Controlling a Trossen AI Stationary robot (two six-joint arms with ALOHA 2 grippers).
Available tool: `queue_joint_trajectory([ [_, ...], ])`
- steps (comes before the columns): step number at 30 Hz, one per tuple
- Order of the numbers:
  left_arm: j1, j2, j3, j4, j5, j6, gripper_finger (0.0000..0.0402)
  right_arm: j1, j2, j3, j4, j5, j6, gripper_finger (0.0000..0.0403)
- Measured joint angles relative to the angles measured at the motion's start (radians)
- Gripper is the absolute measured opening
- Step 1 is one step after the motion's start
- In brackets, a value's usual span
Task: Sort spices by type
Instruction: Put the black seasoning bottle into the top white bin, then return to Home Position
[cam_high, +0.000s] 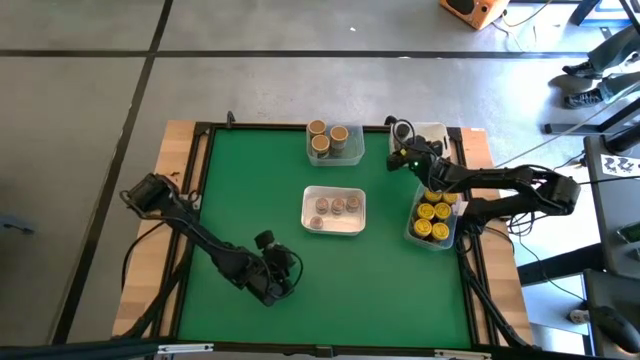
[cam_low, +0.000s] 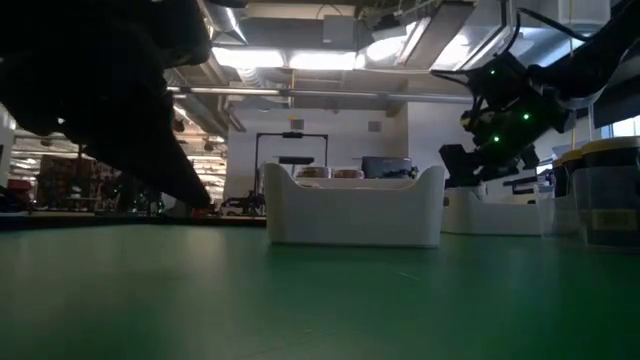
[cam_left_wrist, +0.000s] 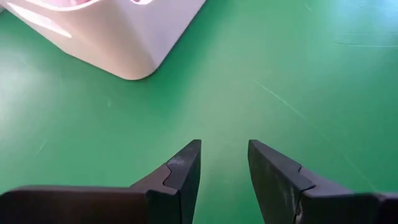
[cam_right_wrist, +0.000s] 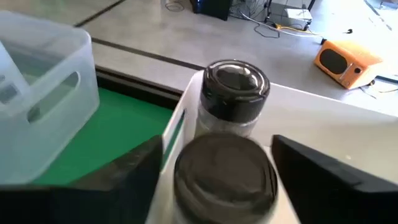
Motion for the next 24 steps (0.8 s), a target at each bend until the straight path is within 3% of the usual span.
queue_joint_trajectory([
  [6,0.008,-0.002,0.000,-0.006,0.002,0.006,0.0129,0.000,-0.044,0.004,-0.021,-0.096,-0.055,0.0373],
  [9,0.008,-0.031,0.002,-0.017,0.018,0.055,0.0128,0.001,-0.118,0.050,-0.111,-0.233,-0.058,0.0388],
  [13,0.008,-0.121,0.010,-0.061,0.006,0.129,0.0112,0.013,-0.216,0.142,-0.294,-0.513,-0.031,0.0384],
  [15,0.008,-0.169,0.010,-0.093,-0.015,0.169,0.0094,0.051,-0.255,0.166,-0.351,-0.605,-0.025,0.0365],
  [18,0.008,-0.244,0.006,-0.116,-0.063,0.243,0.0060,0.127,-0.313,0.180,-0.397,-0.625,-0.030,0.0315],
  [21,-0.002,-0.315,-0.017,-0.111,-0.143,0.338,0.0025,0.213,-0.361,0.180,-0.419,-0.621,-0.049,0.0242],
  [24,0.001,-0.393,-0.060,-0.109,-0.154,0.381,0.0004,0.300,-0.405,0.180,-0.431,-0.619,-0.059,0.0157],
])
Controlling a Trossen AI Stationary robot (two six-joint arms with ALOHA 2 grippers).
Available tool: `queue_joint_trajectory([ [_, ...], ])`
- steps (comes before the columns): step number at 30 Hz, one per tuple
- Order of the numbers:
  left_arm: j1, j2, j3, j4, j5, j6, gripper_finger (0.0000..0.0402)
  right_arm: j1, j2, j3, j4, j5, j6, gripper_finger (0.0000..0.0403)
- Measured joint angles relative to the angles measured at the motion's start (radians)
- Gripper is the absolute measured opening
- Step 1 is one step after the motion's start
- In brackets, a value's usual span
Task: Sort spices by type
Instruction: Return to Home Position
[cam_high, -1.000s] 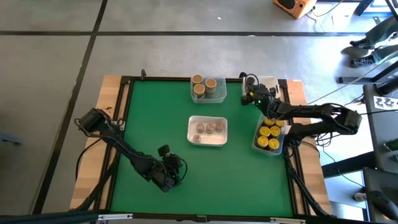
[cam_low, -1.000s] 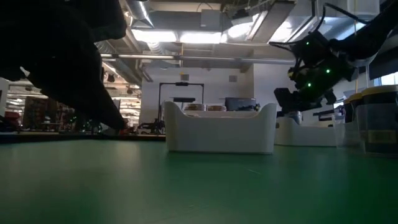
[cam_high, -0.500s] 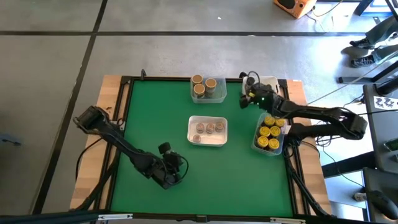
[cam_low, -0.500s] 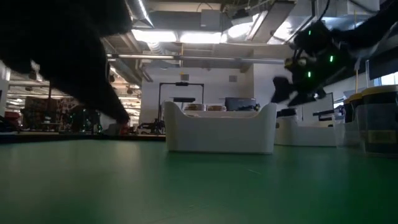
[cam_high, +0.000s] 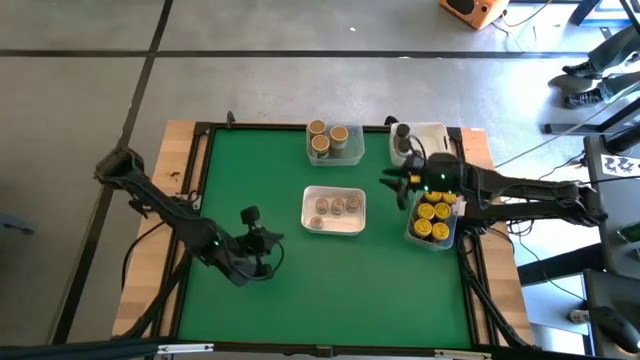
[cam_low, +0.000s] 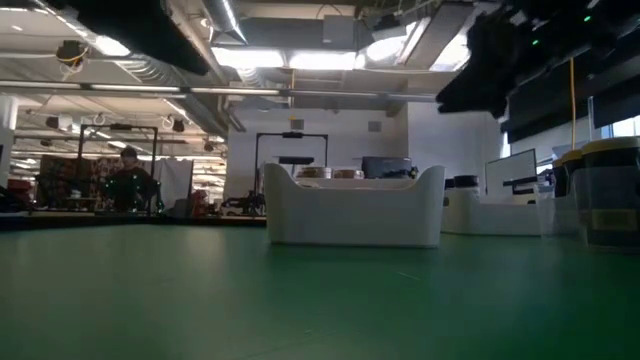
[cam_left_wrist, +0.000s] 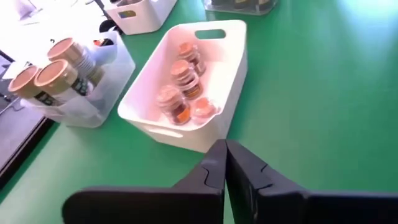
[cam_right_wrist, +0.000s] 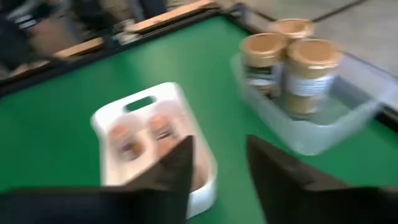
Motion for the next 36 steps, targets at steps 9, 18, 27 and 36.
queue_joint_trajectory([
  [9,-0.003,-0.227,-0.220,0.158,0.060,0.054,0.0003,0.173,-0.195,-0.056,-0.033,-0.010,-0.087,0.0023],
  [18,0.066,-0.483,-0.433,0.515,0.325,0.281,0.0001,0.218,-0.454,-0.213,0.069,-0.145,-0.110,0.0022],
  [27,0.198,-0.710,-0.603,0.651,0.354,0.375,0.0001,0.218,-0.610,-0.341,0.127,-0.155,-0.124,0.0010],
  [36,0.355,-0.940,-0.751,0.657,0.364,0.423,0.0001,0.218,-0.717,-0.408,0.129,-0.138,-0.109,0.0010],
])
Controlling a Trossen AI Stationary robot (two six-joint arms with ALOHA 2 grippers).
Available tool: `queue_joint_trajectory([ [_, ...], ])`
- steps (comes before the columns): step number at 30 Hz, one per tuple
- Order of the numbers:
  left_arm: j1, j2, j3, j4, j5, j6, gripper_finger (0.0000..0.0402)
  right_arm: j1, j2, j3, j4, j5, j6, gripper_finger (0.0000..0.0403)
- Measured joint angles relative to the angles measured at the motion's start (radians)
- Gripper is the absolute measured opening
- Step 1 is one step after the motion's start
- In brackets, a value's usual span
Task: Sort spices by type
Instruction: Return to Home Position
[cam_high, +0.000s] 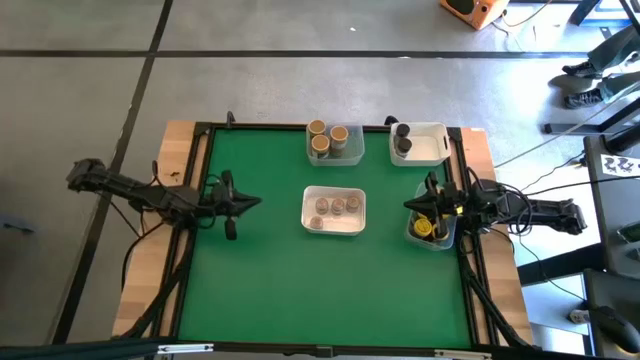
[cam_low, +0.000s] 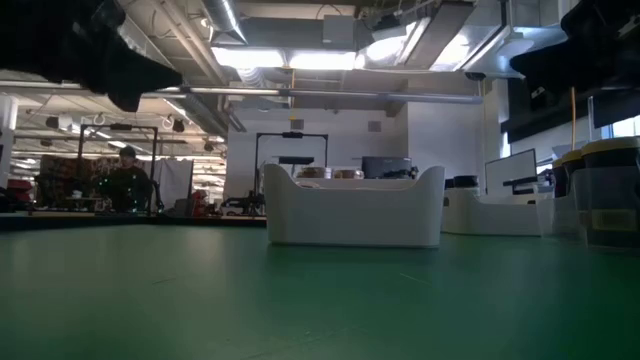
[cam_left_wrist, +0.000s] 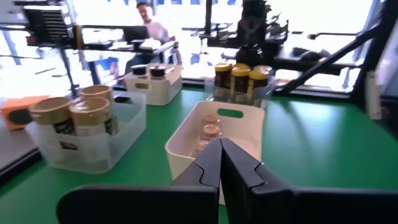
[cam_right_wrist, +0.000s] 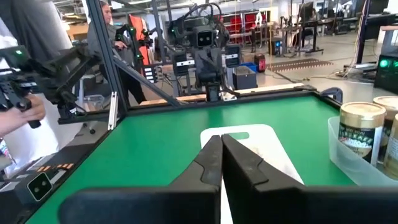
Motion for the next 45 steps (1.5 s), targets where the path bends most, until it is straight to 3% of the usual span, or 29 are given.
queue_joint_trajectory([
  [4,0.084,-0.116,-0.063,-0.002,0.109,-0.001,0.0001,0.000,-0.030,-0.019,-0.005,-0.002,0.009,0.0010],
  [10,0.162,-0.280,-0.092,-0.084,0.133,-0.002,0.0001,0.000,-0.067,-0.032,-0.069,-0.002,0.035,0.0010],
  [18,0.178,-0.448,-0.092,-0.277,0.139,-0.010,0.0001,-0.001,-0.110,-0.032,-0.142,0.016,0.045,0.0010],
  [22,0.178,-0.453,-0.092,-0.258,0.166,0.001,0.0001,-0.001,-0.110,-0.052,-0.133,0.033,0.045,0.0010],
  [29,0.177,-0.452,-0.120,-0.187,0.179,0.002,0.0001,-0.001,-0.110,-0.136,0.041,0.018,0.041,0.0010],
  [45,0.179,-0.448,-0.136,-0.146,0.168,0.051,0.0001,-0.001,-0.110,-0.140,0.034,0.058,0.066,0.0010],
])
